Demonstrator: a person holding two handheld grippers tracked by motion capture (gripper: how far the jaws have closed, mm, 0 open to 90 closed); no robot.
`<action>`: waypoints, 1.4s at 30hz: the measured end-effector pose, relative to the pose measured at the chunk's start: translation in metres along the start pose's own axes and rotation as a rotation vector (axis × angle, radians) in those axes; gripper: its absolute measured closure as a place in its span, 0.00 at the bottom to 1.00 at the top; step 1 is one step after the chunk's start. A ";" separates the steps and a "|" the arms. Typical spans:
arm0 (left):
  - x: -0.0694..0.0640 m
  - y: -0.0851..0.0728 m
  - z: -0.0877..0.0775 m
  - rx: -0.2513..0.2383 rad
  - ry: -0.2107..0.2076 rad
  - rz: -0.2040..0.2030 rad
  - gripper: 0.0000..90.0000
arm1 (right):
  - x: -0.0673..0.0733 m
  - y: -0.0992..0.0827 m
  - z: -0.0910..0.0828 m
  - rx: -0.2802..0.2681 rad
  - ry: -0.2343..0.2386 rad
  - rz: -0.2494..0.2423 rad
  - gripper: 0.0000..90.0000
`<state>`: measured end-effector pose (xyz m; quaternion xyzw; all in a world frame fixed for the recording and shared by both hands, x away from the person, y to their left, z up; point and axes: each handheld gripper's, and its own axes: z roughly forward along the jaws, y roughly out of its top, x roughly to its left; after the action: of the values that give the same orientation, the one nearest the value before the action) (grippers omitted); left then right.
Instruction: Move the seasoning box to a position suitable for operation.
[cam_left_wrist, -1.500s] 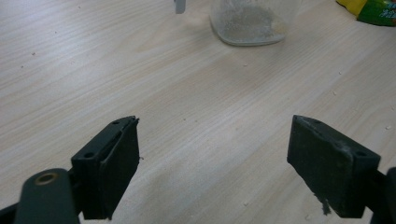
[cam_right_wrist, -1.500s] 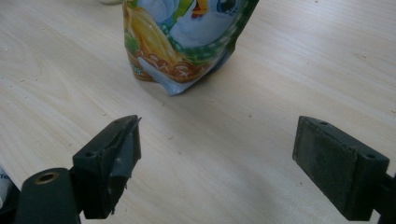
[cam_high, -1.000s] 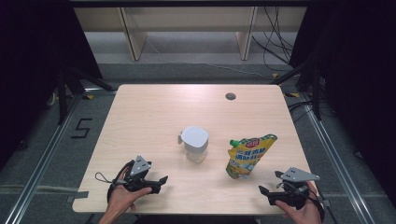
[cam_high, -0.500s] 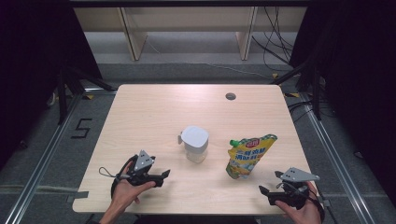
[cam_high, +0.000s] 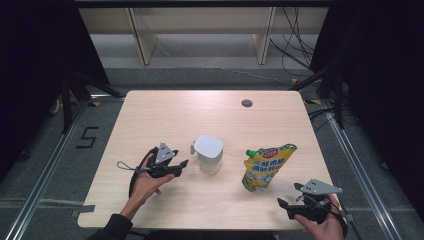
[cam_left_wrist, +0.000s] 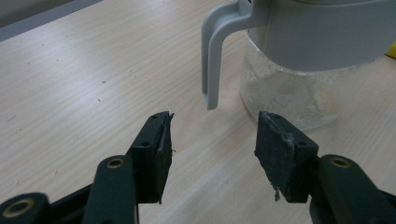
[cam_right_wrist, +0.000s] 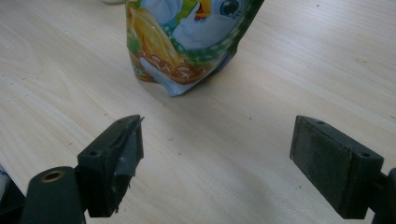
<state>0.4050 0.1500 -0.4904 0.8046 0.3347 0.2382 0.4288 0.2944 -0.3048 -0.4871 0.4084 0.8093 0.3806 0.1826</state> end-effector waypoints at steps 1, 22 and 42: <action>0.001 0.002 0.002 0.003 -0.007 0.005 0.53 | 0.001 0.000 0.000 0.003 0.003 0.014 0.20; 0.003 0.021 0.039 0.015 -0.026 0.076 0.69 | -0.002 -0.002 0.002 0.009 0.006 0.009 0.21; 0.007 0.027 0.049 -0.032 -0.063 0.055 0.85 | -0.003 -0.003 0.002 0.022 0.001 0.004 0.22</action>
<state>0.4516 0.1181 -0.4928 0.8135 0.2949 0.2300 0.4453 0.2966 -0.3074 -0.4907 0.4118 0.8129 0.3719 0.1771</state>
